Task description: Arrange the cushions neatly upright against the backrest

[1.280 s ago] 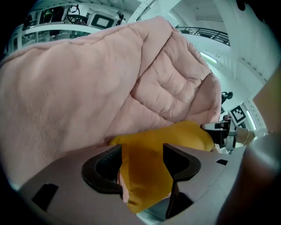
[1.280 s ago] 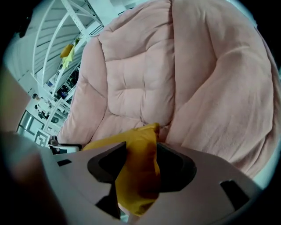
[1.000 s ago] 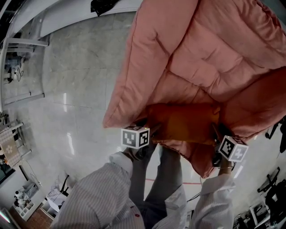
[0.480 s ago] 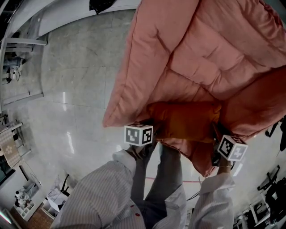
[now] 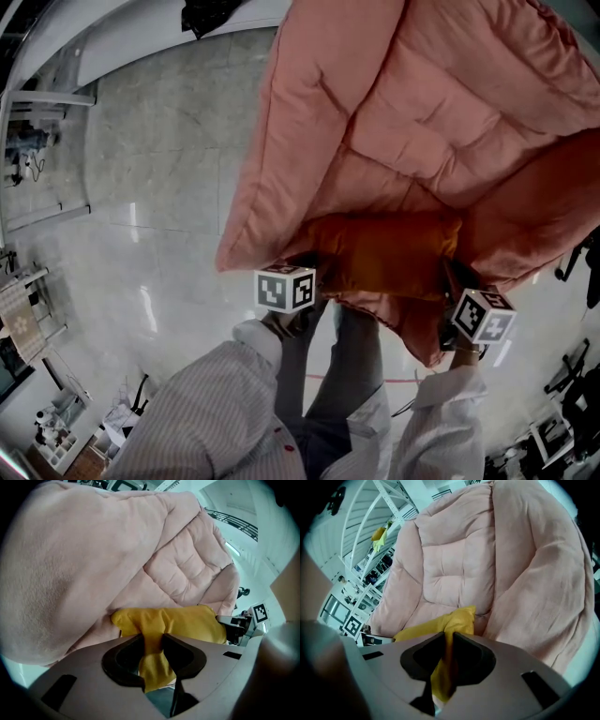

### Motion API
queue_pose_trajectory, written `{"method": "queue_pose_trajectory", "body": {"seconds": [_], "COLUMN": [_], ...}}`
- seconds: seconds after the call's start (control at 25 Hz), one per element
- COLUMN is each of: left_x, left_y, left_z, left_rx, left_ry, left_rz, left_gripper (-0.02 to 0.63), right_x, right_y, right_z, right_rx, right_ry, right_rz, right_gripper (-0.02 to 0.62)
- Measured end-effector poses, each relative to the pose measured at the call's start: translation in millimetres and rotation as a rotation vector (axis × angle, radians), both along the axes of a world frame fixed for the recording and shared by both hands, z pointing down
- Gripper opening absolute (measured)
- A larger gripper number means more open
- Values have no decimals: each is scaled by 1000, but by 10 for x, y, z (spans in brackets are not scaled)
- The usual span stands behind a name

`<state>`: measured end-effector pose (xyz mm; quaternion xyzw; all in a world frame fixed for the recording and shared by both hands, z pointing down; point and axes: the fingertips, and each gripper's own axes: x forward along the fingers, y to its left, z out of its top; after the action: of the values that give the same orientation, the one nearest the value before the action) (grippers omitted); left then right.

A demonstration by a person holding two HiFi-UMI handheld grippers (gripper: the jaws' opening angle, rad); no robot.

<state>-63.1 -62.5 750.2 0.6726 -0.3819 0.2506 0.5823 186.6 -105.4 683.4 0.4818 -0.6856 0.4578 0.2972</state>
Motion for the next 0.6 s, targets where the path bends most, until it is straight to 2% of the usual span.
{"method": "queue_pose_trajectory", "body": {"seconds": [0.28,0.6], "left_x": [15,163], "left_y": [-376,-1054], "left_z": [-384,-870], "left_rx": [109,251], "left_ry": [-4,-19], "left_rz": [22,117], "left_gripper": [138,133], "right_x": [74,241], "right_y": [-68,-306], "right_z": [-349,-753], "right_rx": [85,190], "right_ry": [-26,-59], "right_rz": [96,233], "right_gripper": [69,71]}}
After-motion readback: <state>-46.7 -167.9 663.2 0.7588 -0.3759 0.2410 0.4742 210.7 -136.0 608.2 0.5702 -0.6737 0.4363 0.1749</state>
